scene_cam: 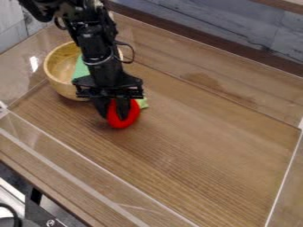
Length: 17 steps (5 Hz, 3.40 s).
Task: Move the red fruit to the left side of the table
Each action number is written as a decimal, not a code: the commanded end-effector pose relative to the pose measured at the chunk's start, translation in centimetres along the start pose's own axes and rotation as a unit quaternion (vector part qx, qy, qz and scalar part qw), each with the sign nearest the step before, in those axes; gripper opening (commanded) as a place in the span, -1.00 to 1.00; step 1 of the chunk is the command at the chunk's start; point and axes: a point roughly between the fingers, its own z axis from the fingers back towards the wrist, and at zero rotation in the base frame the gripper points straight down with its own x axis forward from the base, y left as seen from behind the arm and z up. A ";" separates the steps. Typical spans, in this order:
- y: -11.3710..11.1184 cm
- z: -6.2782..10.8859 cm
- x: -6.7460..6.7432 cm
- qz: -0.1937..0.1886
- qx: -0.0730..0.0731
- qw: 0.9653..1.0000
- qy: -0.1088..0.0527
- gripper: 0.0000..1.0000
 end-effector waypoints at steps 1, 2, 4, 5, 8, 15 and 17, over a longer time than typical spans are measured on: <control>-1.0 1.0 0.4 -0.013 0.002 1.000 -0.018 1.00; -2.3 0.9 -0.1 -0.021 0.001 1.000 -0.016 1.00; -2.0 1.7 -1.3 -0.008 -0.006 1.000 -0.014 -1.00; -2.2 2.0 -0.9 -0.026 -0.008 1.000 -0.009 1.00; -1.5 2.6 0.8 -0.020 -0.016 1.000 -0.015 -1.00; 9.2 2.2 1.4 0.002 -0.006 1.000 -0.014 1.00; 8.8 1.5 1.9 0.048 0.016 0.999 -0.016 -1.00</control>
